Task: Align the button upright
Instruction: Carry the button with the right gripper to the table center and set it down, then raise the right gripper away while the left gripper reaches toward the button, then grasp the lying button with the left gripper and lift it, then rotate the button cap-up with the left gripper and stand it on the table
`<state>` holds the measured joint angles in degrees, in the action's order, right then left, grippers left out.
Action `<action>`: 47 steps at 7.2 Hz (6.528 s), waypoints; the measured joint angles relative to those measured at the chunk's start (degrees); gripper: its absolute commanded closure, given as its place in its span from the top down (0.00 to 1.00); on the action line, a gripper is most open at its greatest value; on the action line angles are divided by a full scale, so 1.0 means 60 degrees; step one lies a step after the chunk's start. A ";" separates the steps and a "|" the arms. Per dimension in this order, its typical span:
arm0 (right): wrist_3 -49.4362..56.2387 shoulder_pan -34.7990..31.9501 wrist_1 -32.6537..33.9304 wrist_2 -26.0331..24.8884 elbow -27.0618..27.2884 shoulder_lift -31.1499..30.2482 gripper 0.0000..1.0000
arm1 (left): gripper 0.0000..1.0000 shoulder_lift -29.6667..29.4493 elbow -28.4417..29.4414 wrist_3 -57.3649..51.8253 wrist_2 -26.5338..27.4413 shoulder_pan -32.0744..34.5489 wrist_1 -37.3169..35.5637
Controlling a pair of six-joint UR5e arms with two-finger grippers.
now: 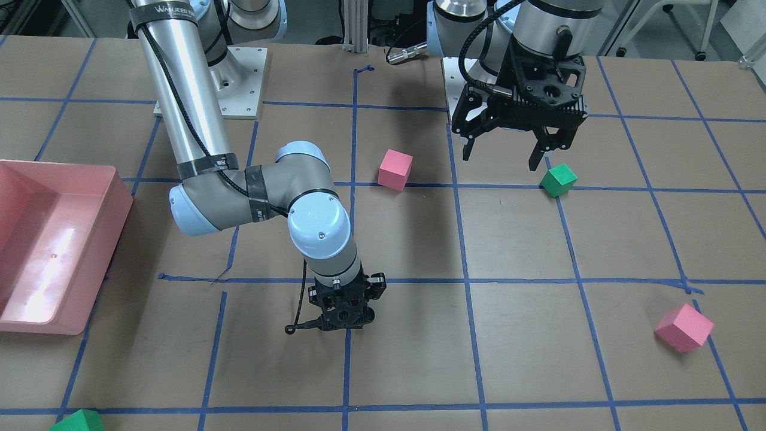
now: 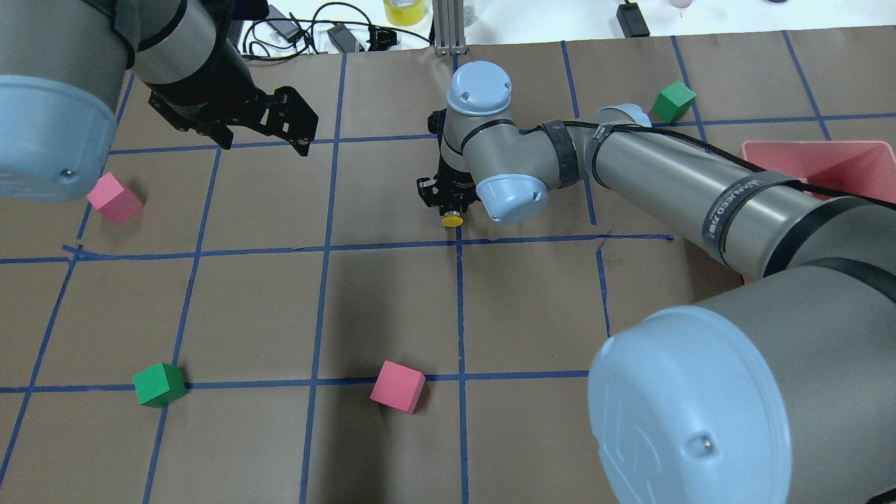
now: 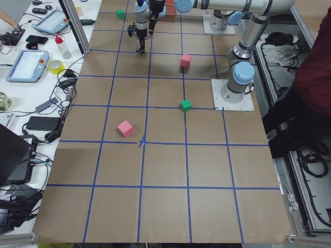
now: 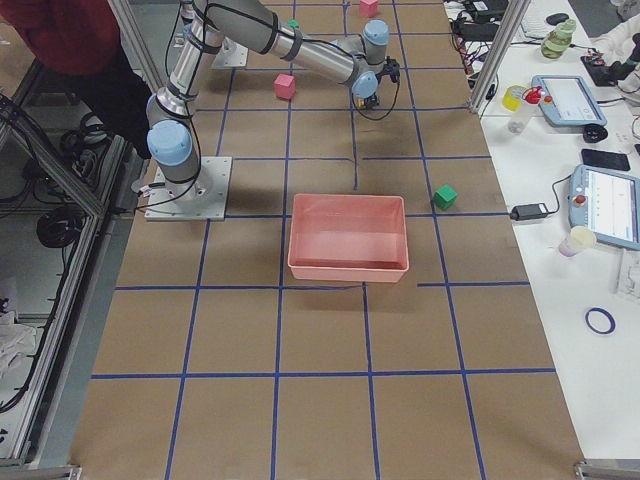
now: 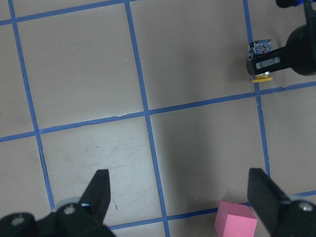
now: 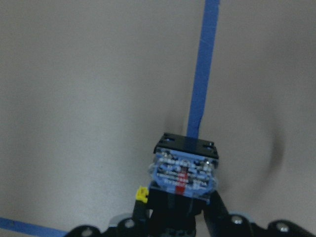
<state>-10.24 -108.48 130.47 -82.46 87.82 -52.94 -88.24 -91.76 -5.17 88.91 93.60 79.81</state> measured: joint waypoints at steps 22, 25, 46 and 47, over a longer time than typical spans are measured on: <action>0.1465 0.2935 -0.6856 -0.1151 0.0018 -0.5575 1.00 | 0.95 -0.5648 -0.4317 0.3525 0.2249 0.3258 -1.3998; 0.1423 0.2935 -0.6653 -0.1167 0.0077 -0.5577 1.00 | 0.88 -0.6386 -0.3956 0.3512 0.2493 0.3573 -1.4863; 0.1357 0.2944 -0.6517 -0.1254 0.0174 -0.5563 1.00 | 0.01 -0.4542 -0.0875 0.6861 -0.4112 0.1695 -0.3272; 0.1365 0.2945 -0.6516 -0.1256 0.0173 -0.5553 1.00 | 0.01 -0.4644 -0.0801 0.7067 -0.4501 0.1462 -0.2913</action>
<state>-2.05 -90.81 91.38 -89.99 88.85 -86.26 -116.10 -96.56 37.24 61.90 102.37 62.33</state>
